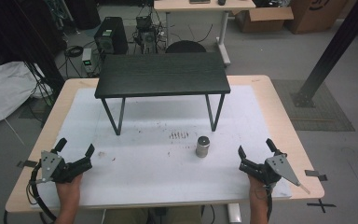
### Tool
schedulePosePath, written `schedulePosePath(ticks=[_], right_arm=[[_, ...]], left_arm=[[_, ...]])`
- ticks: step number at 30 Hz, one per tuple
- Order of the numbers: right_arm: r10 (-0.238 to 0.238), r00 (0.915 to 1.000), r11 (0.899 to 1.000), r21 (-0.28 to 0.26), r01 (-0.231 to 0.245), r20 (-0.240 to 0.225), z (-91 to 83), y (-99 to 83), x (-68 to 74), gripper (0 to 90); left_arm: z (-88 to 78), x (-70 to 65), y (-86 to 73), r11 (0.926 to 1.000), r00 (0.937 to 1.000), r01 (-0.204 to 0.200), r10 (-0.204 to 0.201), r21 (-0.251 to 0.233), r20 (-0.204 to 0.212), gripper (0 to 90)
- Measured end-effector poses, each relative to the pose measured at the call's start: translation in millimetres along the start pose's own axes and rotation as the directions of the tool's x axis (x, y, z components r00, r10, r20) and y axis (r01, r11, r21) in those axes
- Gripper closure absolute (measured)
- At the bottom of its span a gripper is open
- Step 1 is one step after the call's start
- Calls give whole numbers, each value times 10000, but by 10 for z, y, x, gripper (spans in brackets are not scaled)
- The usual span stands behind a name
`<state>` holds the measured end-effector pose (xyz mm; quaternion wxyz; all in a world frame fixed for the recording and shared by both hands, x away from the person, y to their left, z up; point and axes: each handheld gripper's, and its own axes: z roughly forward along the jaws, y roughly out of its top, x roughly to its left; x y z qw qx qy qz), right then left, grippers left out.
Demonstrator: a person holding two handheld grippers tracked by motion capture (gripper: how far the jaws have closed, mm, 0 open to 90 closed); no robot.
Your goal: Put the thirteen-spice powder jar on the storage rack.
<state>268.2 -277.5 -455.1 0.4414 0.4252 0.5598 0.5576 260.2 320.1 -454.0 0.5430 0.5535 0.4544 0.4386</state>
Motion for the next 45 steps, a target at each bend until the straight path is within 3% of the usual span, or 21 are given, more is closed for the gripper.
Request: schedulePosePath(ticks=[28, 45], right_arm=[[91, 9999, 9999, 58, -91, -52, 7, 4, -12, 0], [481, 9987, 9988, 133, -479, -138, -5, 59, -46, 0]], left_arm=[[-1, 0, 0, 10000, 10000, 3, -3, -14, 7, 4], [-1, -1, 0, 10000, 10000, 0, 0, -17, 9, 4]])
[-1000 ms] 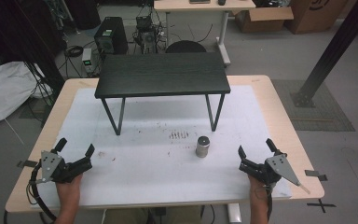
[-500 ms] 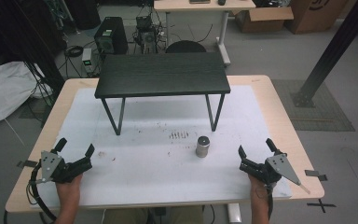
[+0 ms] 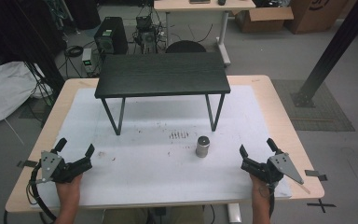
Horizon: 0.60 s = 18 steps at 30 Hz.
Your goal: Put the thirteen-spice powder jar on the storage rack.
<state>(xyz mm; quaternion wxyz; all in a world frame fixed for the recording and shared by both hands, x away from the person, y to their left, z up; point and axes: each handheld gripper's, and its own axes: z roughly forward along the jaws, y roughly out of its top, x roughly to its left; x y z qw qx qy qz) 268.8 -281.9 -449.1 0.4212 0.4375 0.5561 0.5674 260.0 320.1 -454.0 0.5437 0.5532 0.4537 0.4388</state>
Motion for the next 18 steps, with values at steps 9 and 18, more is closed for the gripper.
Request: schedulePosePath(ticks=[9, 18], right_arm=[[-161, 9995, 9999, 20, 161, -274, -20, 150, 43, 1], [-206, 9973, 9998, -77, 201, -703, -19, 310, 107, 1]], left_arm=[[0, 0, 0, 10000, 10000, -5, 5, -4, 2, 4], [0, 0, 0, 10000, 10000, -13, 13, 9, -1, 4]])
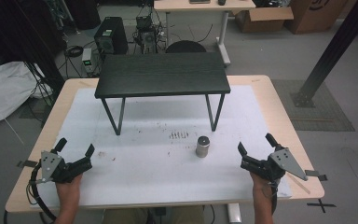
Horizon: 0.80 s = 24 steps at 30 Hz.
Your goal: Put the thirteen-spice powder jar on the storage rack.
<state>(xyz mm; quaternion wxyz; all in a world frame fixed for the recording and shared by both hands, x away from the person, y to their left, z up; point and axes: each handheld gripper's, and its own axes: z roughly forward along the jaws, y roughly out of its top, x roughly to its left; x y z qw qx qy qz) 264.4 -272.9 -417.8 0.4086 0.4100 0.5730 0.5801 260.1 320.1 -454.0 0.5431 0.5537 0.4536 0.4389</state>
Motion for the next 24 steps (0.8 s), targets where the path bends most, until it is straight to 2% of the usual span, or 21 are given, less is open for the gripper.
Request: schedulePosePath(ticks=[9, 24], right_arm=[[-155, 9990, 9999, -57, 152, -418, 33, 159, 105, 0], [-93, 9942, 9999, 86, 103, -1072, 96, 223, 256, 1]], left_arm=[[0, 1, 0, 10000, 10000, 10, -10, -1, 4, 4], [-1, 0, 0, 10000, 10000, 13, -12, -17, 6, 4]])
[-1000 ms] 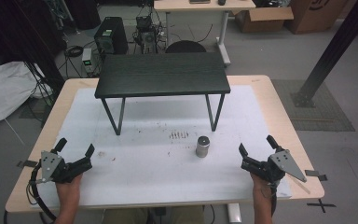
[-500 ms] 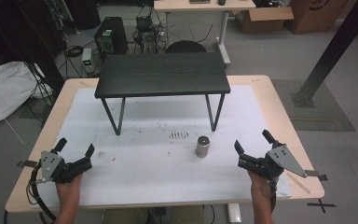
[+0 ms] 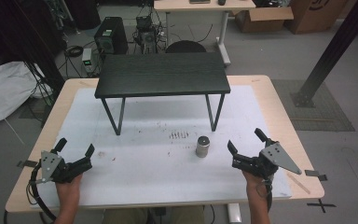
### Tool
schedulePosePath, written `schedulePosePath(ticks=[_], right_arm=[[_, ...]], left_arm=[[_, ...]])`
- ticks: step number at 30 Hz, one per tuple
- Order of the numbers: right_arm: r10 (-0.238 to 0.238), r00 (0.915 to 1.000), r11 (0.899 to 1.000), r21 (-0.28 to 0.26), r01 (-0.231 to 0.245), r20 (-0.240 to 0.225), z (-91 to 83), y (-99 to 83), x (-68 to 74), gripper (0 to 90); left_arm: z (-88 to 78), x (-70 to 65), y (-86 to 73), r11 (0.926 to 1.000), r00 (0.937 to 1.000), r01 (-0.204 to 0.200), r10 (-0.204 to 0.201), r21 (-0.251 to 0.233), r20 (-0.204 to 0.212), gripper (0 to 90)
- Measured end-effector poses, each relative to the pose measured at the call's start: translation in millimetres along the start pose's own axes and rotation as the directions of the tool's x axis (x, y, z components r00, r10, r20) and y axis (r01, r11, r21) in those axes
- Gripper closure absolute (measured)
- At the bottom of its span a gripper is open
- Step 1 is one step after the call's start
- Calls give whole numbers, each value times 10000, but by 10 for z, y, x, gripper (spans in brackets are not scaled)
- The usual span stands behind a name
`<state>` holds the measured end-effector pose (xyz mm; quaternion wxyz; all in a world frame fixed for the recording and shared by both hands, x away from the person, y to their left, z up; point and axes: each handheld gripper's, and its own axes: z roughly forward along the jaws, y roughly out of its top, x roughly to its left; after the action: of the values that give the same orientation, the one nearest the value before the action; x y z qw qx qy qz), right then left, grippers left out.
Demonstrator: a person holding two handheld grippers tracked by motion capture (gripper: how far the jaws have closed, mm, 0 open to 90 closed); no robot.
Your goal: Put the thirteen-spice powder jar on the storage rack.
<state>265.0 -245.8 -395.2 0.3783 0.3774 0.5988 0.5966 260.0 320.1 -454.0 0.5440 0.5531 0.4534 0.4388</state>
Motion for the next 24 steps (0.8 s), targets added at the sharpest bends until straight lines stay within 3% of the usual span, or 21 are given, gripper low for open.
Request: schedulePosePath(ticks=[12, 24], right_arm=[[-76, 9983, 9997, 230, 89, -586, 91, 4, 151, 1], [-135, 9910, 9981, 578, 214, -1331, 258, -51, 350, 1]], left_arm=[[-1, 0, 0, 10000, 10000, 1, -1, -9, 0, 4], [-1, 0, 0, 10000, 10000, 2, -2, -17, 0, 4]])
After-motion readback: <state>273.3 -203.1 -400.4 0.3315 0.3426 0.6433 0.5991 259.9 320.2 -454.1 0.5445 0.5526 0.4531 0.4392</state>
